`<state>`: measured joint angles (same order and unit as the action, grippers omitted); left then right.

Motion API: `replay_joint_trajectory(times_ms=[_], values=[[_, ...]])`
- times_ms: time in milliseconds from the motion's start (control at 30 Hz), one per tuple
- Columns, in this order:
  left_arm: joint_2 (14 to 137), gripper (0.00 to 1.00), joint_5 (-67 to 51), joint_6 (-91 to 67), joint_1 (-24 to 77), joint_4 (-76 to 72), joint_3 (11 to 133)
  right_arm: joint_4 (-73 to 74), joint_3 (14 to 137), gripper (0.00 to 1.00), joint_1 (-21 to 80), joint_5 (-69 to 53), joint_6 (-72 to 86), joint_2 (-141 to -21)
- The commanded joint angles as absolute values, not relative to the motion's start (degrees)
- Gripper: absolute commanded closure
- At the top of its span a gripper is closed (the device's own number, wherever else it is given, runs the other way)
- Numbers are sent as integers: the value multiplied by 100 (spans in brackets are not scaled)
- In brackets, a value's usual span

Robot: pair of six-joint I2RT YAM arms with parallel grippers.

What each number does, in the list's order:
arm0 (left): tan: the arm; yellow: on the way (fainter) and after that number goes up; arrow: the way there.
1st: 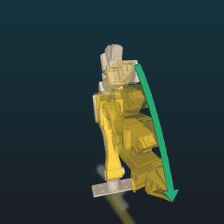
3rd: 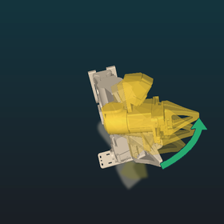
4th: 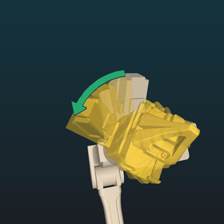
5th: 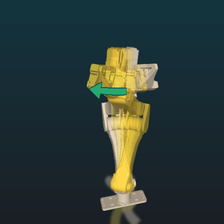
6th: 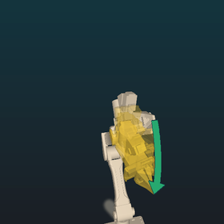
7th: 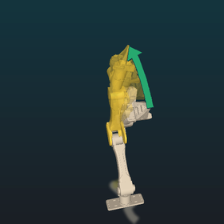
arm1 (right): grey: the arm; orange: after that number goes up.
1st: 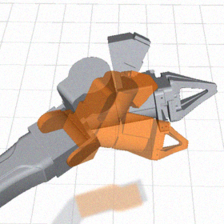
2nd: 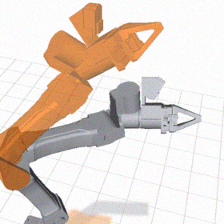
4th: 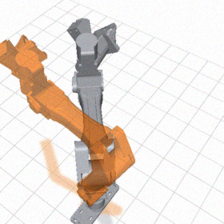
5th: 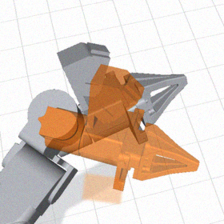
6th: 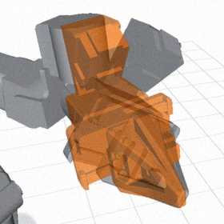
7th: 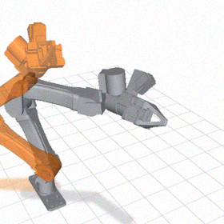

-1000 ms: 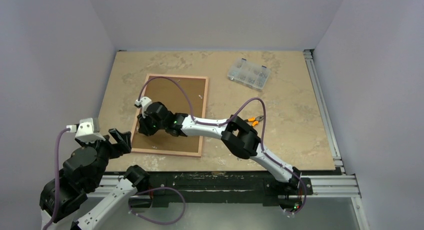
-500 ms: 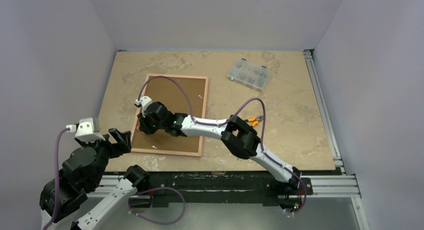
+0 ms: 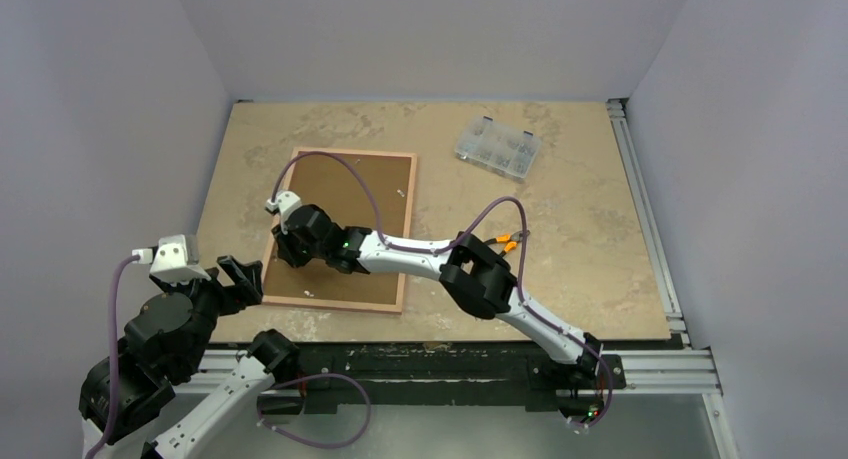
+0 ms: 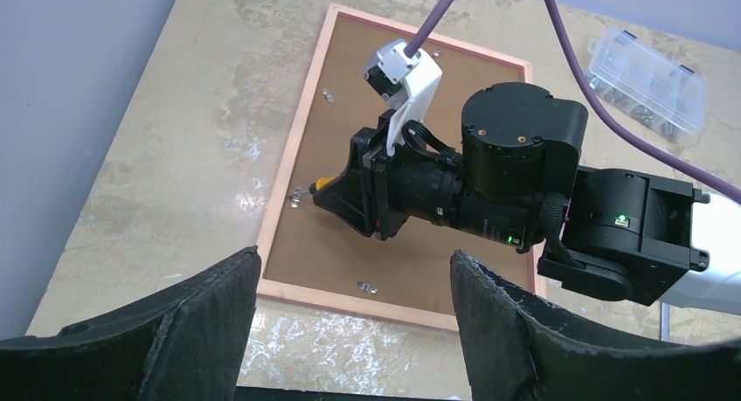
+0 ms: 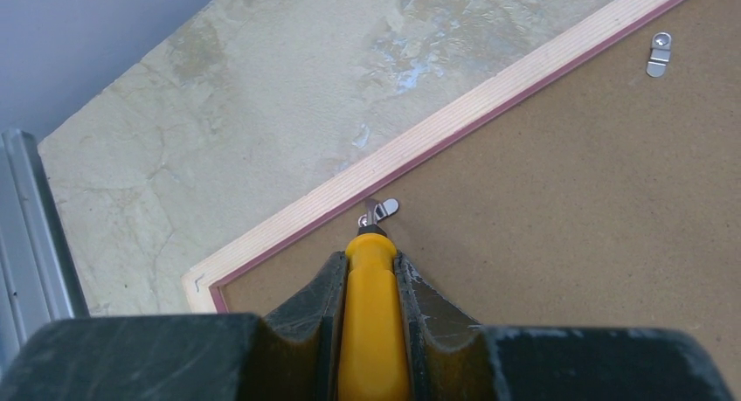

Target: Take the photo out of the frame

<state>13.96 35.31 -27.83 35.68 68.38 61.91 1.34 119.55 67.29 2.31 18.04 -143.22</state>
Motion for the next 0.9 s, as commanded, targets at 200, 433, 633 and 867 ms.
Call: replay_joint_trajectory(times_ms=[200, 433, 633, 867], values=[[1520, 23, 3350, -2765, 3559, 6695, 6215, 283, 11764, 100, 6741, 584, 1649, -13793], [1633, 22, 3279, -2856, 3553, 6672, 6183, 634, 11744, 100, 6740, 585, 1672, -13137], [1715, 21, 3224, -2930, 3566, 6562, 6164, 792, 10249, 100, 6571, 1564, 1557, -11485], [1957, 21, 2677, -3323, 3563, 6323, 5982, 650, 6954, 100, 5110, 1984, 2009, -8956]])
